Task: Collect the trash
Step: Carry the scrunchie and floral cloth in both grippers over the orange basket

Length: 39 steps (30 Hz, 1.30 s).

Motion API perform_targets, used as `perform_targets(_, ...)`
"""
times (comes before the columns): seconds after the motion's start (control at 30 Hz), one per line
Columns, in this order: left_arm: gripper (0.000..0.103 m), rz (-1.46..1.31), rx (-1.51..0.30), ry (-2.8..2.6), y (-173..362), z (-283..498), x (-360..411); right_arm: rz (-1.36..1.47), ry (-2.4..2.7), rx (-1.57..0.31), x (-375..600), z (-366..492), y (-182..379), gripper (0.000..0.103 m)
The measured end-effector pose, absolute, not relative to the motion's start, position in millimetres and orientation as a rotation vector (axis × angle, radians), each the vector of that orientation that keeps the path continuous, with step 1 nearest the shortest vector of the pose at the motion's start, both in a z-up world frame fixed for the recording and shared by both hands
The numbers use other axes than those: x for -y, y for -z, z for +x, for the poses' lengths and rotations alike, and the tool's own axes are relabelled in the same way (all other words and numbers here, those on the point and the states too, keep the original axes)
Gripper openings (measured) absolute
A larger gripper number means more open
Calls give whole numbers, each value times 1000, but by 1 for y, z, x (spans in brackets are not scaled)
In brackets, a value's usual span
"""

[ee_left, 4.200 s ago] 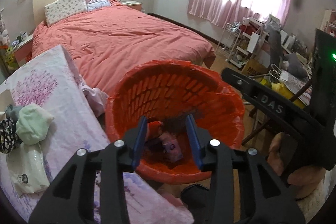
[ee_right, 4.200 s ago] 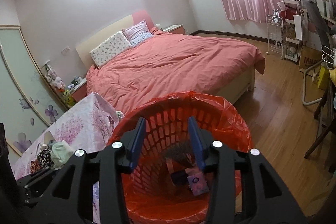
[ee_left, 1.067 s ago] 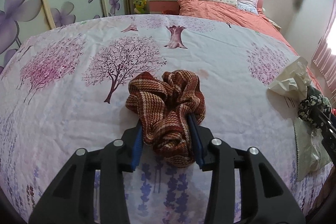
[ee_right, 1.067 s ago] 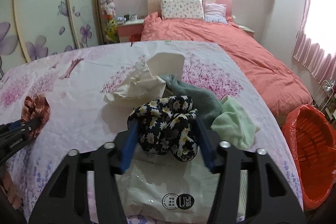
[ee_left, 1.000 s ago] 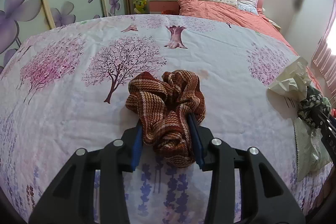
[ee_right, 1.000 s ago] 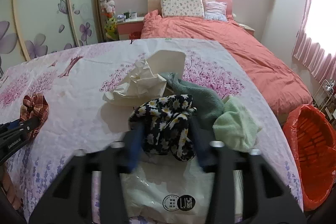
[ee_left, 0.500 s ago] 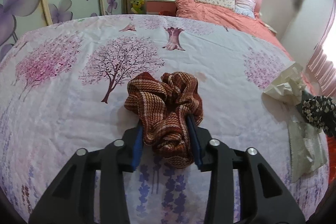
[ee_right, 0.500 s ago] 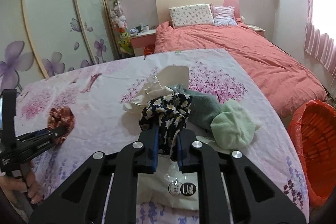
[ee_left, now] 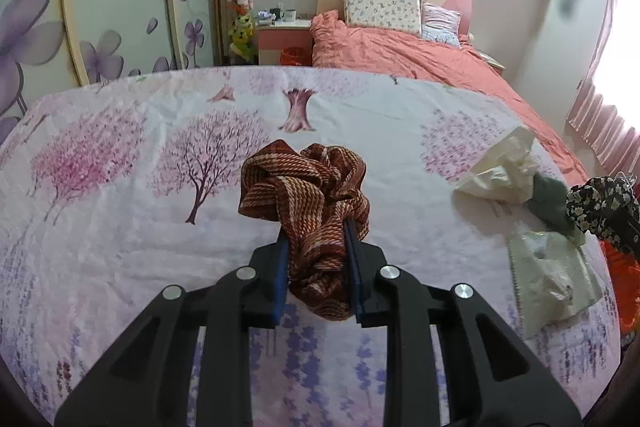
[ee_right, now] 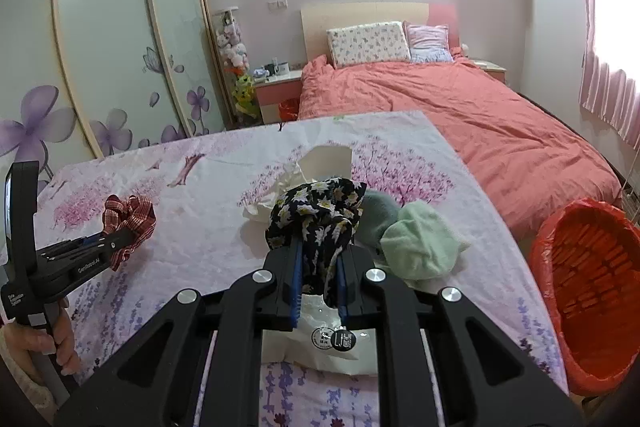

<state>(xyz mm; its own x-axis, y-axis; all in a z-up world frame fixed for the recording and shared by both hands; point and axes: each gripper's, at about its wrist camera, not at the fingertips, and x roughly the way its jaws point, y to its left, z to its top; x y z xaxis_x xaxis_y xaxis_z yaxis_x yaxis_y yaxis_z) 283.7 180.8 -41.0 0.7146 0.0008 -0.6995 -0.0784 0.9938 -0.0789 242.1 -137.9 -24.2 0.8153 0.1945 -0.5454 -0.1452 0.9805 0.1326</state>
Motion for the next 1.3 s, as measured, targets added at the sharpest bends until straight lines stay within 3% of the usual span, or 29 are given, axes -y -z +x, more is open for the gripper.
perform_targets(0.67,25,-45,-694,171,-34,236,-63,156,-82,-474,213,191,-8,14)
perform_targets(1.3,25,23,-676,495,-38,215,97,250,146,-421,319,160,0,14)
